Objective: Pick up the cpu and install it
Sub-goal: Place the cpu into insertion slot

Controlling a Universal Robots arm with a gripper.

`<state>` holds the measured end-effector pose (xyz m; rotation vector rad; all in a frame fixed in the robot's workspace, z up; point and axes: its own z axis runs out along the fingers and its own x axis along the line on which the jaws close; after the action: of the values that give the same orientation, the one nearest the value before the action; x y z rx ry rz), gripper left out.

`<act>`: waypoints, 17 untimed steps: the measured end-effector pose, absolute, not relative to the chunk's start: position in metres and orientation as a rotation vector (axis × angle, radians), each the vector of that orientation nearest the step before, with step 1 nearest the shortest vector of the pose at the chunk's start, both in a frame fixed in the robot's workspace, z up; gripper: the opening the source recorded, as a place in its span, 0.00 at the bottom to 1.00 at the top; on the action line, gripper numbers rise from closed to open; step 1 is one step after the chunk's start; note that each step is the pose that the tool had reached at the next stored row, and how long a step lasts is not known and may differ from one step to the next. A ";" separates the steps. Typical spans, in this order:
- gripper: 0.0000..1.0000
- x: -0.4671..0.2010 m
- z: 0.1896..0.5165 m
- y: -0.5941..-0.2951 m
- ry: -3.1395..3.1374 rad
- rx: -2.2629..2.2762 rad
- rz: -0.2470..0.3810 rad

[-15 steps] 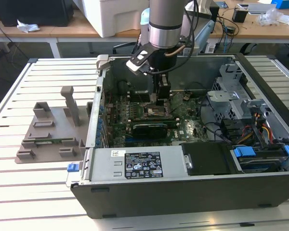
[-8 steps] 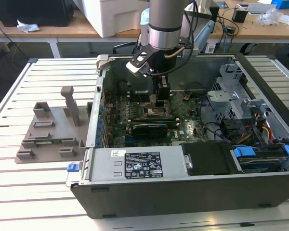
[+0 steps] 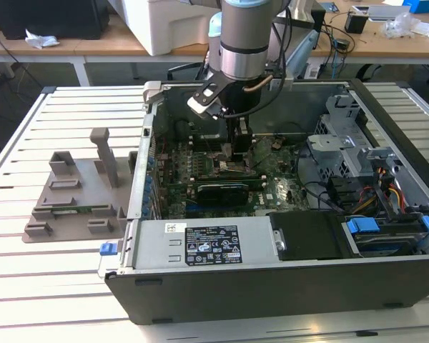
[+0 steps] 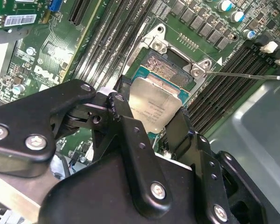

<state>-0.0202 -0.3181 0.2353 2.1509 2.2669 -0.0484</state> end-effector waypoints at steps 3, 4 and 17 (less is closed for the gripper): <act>0.55 -0.020 0.215 -0.318 2.268 2.150 -0.048; 0.55 -0.023 0.213 -0.317 2.268 2.150 -0.049; 0.55 -0.024 0.204 -0.311 2.236 2.184 -0.049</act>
<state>-0.0239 -0.3114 0.2035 2.1837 2.2359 -0.0489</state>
